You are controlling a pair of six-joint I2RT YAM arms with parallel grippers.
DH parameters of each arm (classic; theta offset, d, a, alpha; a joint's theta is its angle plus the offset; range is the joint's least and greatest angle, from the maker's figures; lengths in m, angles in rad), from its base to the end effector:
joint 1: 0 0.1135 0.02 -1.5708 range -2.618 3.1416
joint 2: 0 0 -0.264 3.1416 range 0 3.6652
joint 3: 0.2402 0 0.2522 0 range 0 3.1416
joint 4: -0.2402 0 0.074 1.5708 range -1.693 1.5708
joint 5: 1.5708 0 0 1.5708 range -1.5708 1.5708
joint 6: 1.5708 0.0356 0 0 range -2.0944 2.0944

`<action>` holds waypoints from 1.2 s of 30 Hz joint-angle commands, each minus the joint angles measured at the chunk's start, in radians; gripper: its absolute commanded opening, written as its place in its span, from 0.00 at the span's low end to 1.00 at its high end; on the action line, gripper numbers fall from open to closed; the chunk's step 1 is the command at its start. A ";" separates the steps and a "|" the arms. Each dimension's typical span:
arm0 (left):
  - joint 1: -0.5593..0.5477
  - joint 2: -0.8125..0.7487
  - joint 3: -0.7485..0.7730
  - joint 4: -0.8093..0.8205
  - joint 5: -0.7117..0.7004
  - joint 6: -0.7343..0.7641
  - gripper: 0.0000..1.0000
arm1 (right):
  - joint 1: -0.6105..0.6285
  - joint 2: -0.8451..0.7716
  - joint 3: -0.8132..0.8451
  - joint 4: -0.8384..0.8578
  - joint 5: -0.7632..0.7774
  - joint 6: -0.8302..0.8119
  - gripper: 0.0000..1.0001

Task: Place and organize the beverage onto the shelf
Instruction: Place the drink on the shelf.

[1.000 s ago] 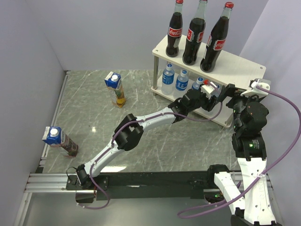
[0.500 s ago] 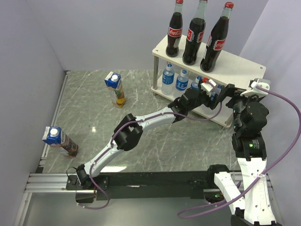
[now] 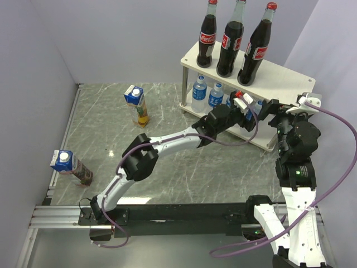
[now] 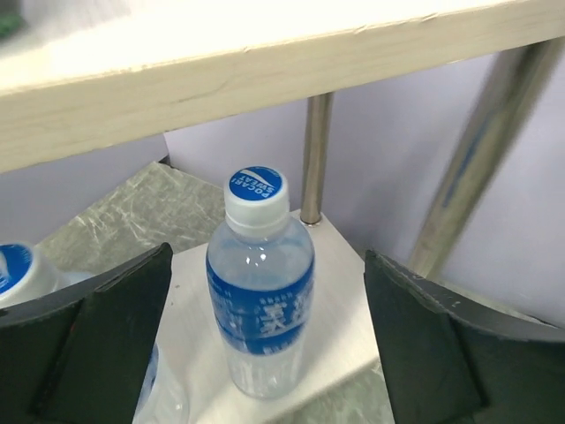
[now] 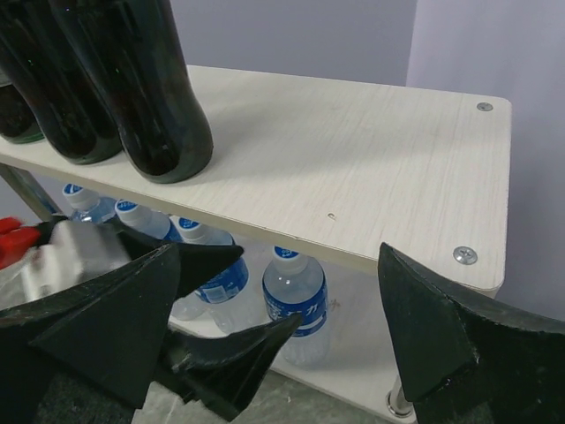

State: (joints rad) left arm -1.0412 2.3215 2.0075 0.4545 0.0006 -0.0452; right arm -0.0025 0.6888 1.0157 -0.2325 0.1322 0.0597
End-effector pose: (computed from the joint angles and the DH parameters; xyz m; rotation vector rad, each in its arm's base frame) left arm 0.2829 -0.4834 0.3033 0.7131 1.3105 -0.8883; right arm 0.1377 -0.0050 0.4271 0.1530 1.4695 -0.0512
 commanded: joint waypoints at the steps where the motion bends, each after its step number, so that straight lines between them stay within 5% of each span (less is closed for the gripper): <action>1: -0.031 -0.140 -0.073 0.088 0.002 0.024 0.95 | -0.022 0.000 0.026 -0.008 -0.052 -0.026 0.98; 15: -0.059 -0.464 -0.441 0.036 0.002 0.076 0.99 | -0.034 -0.012 0.113 -0.206 -0.516 -0.254 0.95; 27: -0.054 -0.712 -0.724 -0.115 -0.163 0.074 0.99 | -0.019 0.026 0.215 -0.422 -0.963 -0.389 0.91; 36: -0.048 -0.864 -0.834 -0.206 -0.191 -0.025 0.99 | 0.255 0.077 0.149 -0.467 -0.896 -0.468 0.91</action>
State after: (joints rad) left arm -1.0935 1.5547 1.1946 0.2775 -0.1593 -0.0196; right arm 0.1596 0.7460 1.1877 -0.6872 -0.7761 -0.3664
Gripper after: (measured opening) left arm 0.995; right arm 0.913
